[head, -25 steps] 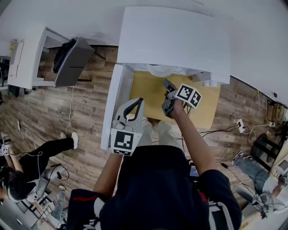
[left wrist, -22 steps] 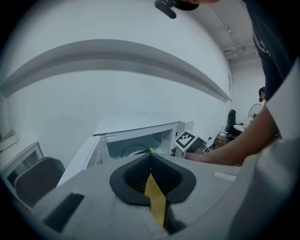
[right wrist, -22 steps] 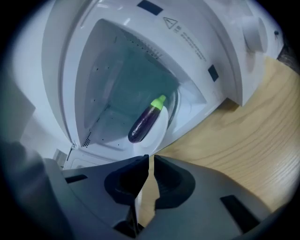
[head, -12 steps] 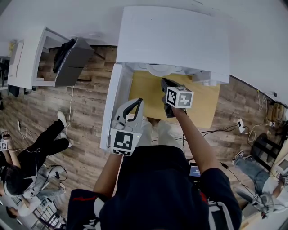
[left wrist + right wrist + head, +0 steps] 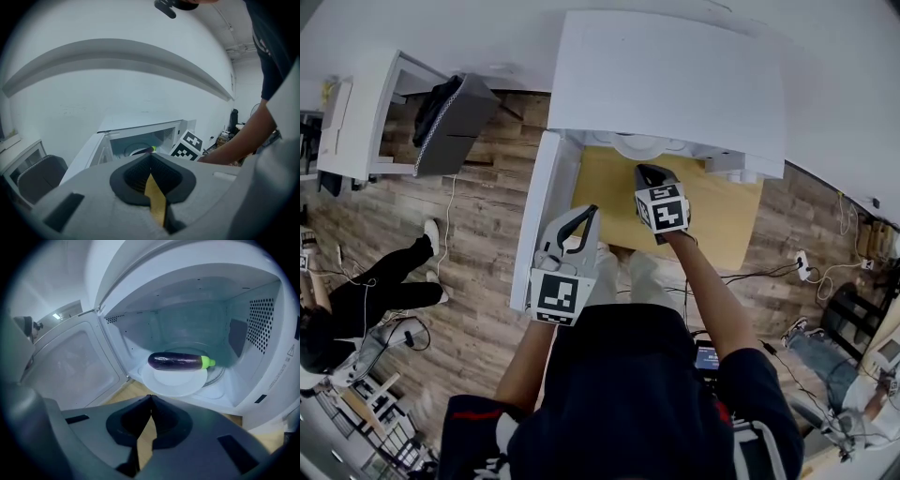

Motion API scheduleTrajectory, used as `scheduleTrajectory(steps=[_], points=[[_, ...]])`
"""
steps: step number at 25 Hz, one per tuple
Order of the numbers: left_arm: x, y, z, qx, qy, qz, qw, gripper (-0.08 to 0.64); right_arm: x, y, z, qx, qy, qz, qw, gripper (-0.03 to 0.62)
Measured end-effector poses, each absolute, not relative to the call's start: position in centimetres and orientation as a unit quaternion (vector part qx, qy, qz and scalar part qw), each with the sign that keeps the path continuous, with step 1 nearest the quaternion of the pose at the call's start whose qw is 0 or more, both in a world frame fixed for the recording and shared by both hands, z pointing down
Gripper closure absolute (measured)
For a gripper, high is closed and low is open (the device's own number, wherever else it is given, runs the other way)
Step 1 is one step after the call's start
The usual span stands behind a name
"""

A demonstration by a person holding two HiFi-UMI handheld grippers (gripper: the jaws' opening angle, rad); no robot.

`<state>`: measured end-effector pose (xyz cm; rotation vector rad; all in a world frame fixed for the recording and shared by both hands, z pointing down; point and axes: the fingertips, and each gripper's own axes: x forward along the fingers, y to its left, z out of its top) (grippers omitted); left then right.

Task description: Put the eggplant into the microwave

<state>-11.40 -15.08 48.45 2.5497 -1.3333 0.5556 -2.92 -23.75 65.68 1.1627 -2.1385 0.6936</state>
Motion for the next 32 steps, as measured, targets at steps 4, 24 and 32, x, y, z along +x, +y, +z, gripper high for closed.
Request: scheduleTrajectory(steps=[4, 24, 32], points=[[-11.7, -15.0, 48.6, 0.863, -0.455, 0.19, 0.108, 0.546, -2.9, -24.0, 66.0, 0.439, -0.804, 0.263, 0.303, 0.58], [-11.9, -15.3, 49.6, 0.859, -0.458, 0.194, 0.125, 0.546, -2.7, -27.0, 66.4, 0.451, -0.798, 0.28, 0.287, 0.58], [-12.1, -15.4, 49.7, 0.857, -0.459, 0.196, 0.126, 0.546, -2.7, -28.3, 66.3, 0.455, -0.797, 0.282, 0.281, 0.58]])
